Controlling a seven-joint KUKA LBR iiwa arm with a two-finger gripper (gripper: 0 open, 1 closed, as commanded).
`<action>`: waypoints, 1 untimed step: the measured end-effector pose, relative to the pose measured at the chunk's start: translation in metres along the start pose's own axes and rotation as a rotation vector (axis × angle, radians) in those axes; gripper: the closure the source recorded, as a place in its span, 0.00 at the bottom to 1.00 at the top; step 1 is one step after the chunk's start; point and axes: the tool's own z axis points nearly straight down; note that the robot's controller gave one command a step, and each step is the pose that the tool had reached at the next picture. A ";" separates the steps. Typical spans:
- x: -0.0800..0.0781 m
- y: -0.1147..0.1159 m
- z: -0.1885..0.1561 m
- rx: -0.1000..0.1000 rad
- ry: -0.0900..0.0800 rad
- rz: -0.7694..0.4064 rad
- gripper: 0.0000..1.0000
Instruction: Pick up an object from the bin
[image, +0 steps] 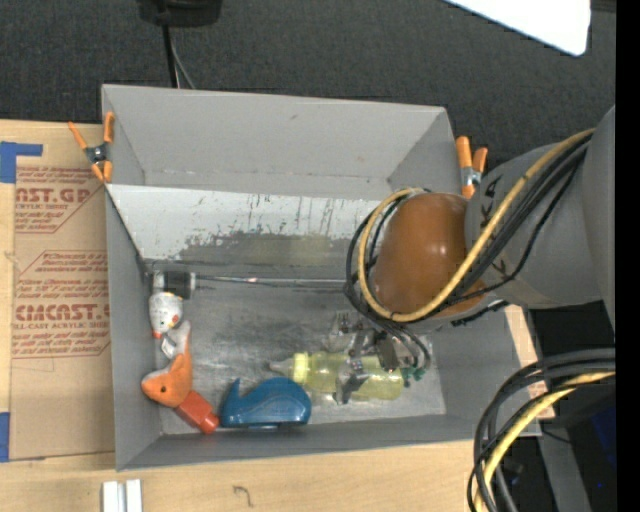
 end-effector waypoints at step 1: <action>0.000 -0.003 -0.059 -0.002 0.004 -0.012 1.00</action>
Offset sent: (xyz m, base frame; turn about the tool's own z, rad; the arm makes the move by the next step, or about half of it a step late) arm 0.0078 -0.0116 0.1047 0.0252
